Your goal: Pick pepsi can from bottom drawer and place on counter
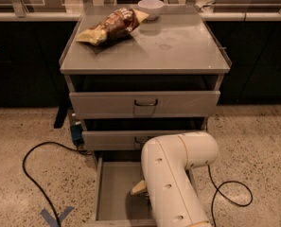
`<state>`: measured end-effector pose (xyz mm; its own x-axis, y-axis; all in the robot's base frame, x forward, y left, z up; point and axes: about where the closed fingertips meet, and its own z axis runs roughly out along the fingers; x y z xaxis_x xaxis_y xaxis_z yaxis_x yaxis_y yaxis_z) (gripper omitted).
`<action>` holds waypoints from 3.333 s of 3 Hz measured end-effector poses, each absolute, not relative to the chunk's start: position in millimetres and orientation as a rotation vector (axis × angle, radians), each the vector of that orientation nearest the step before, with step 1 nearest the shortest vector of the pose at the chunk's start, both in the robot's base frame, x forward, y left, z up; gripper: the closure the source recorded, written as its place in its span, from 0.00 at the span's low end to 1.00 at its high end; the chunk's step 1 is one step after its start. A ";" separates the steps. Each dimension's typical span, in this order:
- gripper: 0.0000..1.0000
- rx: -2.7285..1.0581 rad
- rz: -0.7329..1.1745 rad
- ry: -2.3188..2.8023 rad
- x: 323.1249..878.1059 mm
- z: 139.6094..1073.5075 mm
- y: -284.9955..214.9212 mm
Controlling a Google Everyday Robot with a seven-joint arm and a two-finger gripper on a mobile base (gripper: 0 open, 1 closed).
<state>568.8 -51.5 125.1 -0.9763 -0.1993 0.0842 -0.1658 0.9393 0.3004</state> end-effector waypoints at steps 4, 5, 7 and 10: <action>0.19 0.337 -0.435 -2.933 574.6 117.4 -10.8; 0.42 0.337 -0.434 -2.933 574.5 117.3 -10.8; 0.17 0.341 -0.337 -2.988 570.1 116.4 -8.4; 0.18 0.345 -0.249 -3.035 565.0 113.5 -7.2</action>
Offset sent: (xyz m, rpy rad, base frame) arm 0.0068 0.0446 -0.0032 0.0042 0.0334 0.0557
